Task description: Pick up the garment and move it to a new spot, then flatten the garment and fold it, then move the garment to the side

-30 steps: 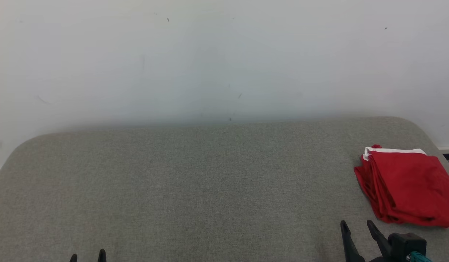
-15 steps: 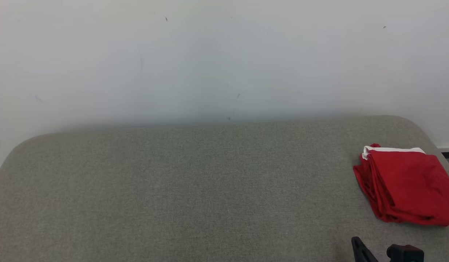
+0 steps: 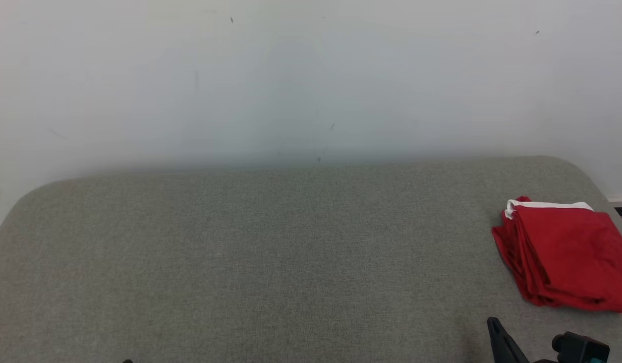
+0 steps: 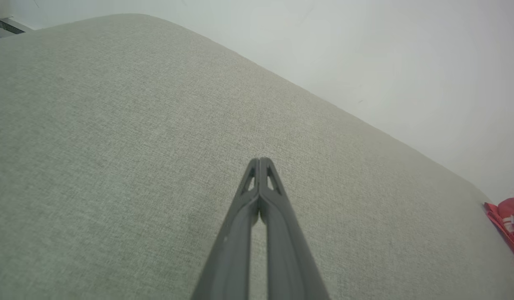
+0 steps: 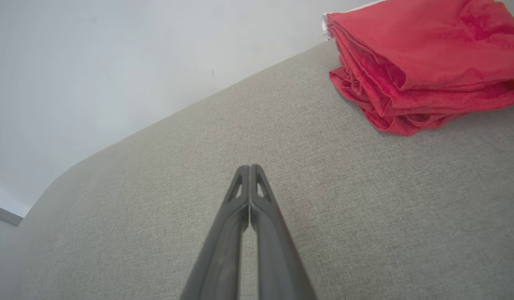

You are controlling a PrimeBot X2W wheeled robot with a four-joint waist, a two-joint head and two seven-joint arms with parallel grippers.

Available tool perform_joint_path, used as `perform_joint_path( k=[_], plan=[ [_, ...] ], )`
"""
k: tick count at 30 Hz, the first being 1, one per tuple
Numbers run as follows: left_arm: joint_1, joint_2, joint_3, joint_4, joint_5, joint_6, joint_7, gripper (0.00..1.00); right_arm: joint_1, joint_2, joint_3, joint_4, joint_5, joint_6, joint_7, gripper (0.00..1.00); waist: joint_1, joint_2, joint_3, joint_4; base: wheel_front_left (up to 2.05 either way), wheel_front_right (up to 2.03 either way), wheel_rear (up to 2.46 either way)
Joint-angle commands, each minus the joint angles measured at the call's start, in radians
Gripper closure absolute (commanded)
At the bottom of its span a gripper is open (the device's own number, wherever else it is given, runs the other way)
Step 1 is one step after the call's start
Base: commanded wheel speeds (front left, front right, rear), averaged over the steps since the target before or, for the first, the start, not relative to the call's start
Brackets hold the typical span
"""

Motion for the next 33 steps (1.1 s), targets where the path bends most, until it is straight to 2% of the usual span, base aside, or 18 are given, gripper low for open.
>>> perform_joint_path(
  k=[1, 14, 33],
  plan=[
    [-0.030, 0.002, 0.010, -0.019, -0.034, -0.002, 0.008, 1.00, -0.028, -0.002, -0.001, -0.015, 0.036, 0.000, 0.000, 1.00, 0.0000, -0.0001, 0.001, 0.000, 0.00, 0.00, 0.00],
    [-0.060, -0.020, 0.036, -0.037, -0.220, -0.018, 0.063, 1.00, -0.056, -0.002, -0.004, -0.011, 0.262, 0.000, 0.006, 1.00, 0.0000, -0.0001, 0.015, 0.004, 0.00, 0.00, 0.00],
    [-0.095, -0.046, 0.067, -0.056, -0.430, -0.036, 0.126, 1.00, -0.089, -0.002, -0.009, -0.004, 0.517, 0.000, 0.014, 1.00, 0.0000, -0.0001, 0.034, 0.010, 0.00, 0.00, 0.00]
  ],
)
